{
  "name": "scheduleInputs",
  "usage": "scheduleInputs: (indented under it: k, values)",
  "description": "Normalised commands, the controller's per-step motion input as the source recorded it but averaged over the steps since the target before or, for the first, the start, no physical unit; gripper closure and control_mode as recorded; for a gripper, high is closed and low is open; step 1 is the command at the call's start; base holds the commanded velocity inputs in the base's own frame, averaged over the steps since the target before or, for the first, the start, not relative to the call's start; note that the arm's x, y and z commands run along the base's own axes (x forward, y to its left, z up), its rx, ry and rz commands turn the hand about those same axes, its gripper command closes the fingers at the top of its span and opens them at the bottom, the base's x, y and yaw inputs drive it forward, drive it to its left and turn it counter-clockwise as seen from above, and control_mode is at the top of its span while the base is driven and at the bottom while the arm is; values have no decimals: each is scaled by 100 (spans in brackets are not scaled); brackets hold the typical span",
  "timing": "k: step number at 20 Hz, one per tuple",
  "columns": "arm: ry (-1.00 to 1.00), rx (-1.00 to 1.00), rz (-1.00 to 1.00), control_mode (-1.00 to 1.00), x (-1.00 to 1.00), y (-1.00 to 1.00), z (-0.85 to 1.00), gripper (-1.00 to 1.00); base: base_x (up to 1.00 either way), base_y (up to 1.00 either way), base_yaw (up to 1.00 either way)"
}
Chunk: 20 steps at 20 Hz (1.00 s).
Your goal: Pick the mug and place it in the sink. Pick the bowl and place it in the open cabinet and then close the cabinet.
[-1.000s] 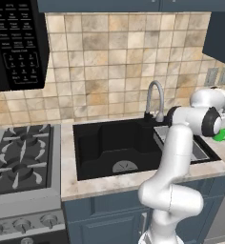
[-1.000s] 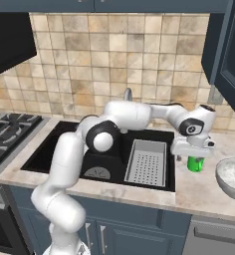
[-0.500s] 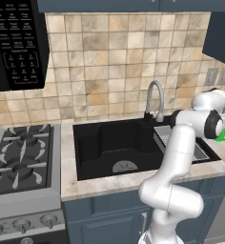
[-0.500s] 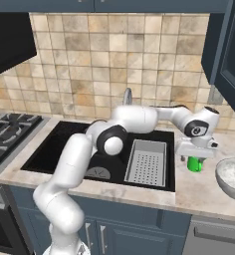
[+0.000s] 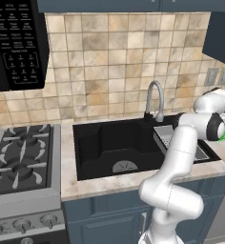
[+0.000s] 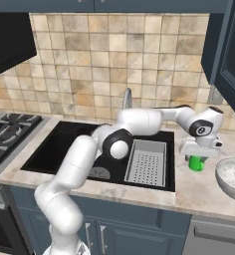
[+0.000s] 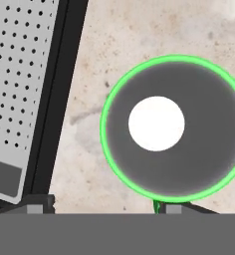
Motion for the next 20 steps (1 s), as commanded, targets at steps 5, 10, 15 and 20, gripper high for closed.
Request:
scheduleInputs:
  k: [5, 10, 15, 20]
  values:
    - [0, 0, 0, -100, 5, -23, 0, -100, 0, 0, 0]
    - [0, 0, 0, -100, 0, -11, 0, -100, 0, 0, 0]
    - [0, 0, 0, -100, -7, 0, -3, -100, 0, 0, 0]
    - [0, 0, 0, -100, -3, 18, -25, -100, 0, 0, 0]
